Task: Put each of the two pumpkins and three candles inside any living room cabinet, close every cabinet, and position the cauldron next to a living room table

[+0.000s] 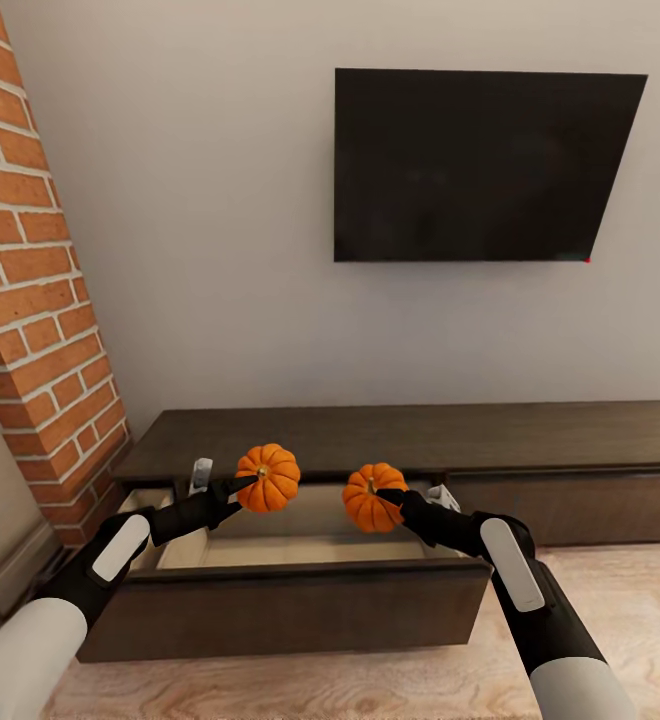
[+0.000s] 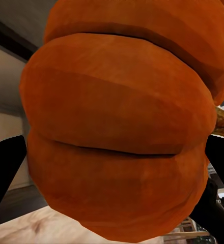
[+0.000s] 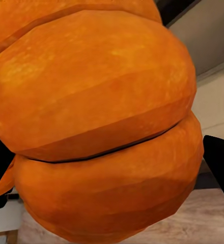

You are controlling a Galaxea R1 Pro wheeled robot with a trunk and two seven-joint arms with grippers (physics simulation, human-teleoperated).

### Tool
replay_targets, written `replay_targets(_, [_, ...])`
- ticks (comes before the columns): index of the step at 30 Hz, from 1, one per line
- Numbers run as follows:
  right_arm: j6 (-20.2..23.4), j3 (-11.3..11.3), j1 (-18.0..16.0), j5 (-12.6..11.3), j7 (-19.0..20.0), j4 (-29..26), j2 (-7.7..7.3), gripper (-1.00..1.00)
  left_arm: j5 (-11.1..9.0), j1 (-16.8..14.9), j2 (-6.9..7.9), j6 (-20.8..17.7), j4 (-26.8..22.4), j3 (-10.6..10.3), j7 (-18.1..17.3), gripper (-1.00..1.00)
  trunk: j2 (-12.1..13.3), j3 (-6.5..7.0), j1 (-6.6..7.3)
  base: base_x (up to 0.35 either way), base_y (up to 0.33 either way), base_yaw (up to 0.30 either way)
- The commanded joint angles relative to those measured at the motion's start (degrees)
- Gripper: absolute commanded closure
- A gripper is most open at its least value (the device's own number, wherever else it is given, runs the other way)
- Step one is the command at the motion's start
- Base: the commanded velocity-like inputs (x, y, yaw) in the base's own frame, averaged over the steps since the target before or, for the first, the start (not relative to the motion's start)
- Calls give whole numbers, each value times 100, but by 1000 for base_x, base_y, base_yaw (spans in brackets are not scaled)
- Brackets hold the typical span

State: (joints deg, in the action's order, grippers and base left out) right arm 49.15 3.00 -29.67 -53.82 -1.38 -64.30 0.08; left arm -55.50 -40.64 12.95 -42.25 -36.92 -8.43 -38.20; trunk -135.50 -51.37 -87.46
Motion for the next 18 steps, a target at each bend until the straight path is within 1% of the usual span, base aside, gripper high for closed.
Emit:
replay_targets(1, [25, 8, -4, -40, -13, -4, 1, 100, -52, -5, 5, -29, 1, -18, -3, 100, -44, -24, -21, 0, 0, 0])
replay_targets(6, [25, 8, -4, -41, -12, -6, 1, 100, -54, -5, -1, -29, 1, -18, -3, 100, -245, -114, -131, 0, 0, 0])
replay_targets(8, [25, 8, -4, -41, -12, -5, 1, 100, -53, -5, -2, -29, 1, -18, -5, 100, -245, -114, -131, 0, 0, 50])
replay_targets(11, [25, 8, -4, -41, -12, -8, 1, 100, -56, -5, 3, -29, 1, -18, -14, 100, -245, -114, -131, 0, 0, 174])
replay_targets(18, [25, 8, -4, -43, -12, -12, 1, 100, -58, -5, 5, -29, 1, -18, -20, 100, -245, -114, -131, 0, 0, 245])
